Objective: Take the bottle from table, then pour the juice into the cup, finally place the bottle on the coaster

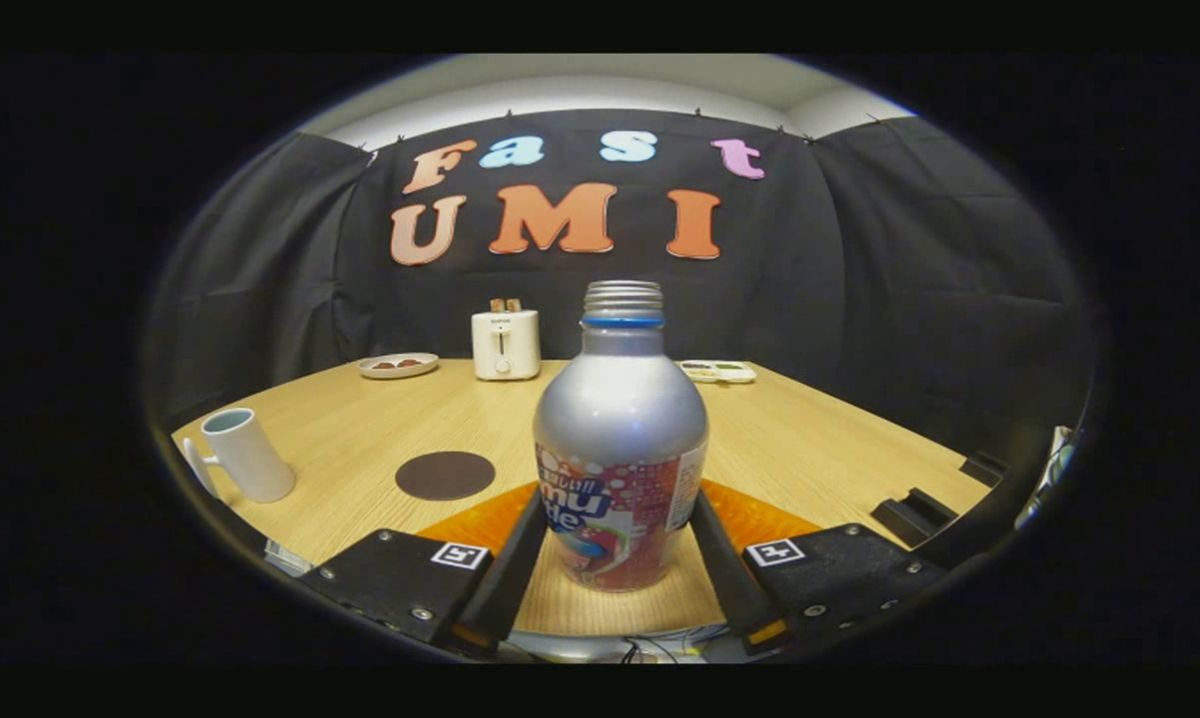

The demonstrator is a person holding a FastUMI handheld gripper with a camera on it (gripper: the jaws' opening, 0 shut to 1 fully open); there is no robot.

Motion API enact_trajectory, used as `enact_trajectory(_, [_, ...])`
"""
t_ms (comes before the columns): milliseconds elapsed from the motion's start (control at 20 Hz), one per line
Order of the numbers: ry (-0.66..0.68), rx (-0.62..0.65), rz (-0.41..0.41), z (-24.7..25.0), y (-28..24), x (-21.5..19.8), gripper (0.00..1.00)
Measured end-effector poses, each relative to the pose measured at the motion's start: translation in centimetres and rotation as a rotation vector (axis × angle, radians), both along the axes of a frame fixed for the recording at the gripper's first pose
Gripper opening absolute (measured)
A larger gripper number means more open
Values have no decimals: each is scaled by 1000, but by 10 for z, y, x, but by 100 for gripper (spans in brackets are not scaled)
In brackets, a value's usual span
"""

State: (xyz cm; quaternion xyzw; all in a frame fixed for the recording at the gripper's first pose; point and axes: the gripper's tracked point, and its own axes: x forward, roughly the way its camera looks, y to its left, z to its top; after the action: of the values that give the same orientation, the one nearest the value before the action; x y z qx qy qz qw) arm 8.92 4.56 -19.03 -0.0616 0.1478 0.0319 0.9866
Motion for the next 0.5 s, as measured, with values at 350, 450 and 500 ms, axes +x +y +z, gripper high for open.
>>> enact_trajectory(350, [-49, -84, 43, 32, 20, 5, 79])
enact_trajectory(450, [-54, -136, 62, 36, 29, 3, 79])
enact_trajectory(500, [-53, -162, 78, 36, 35, 2, 79])
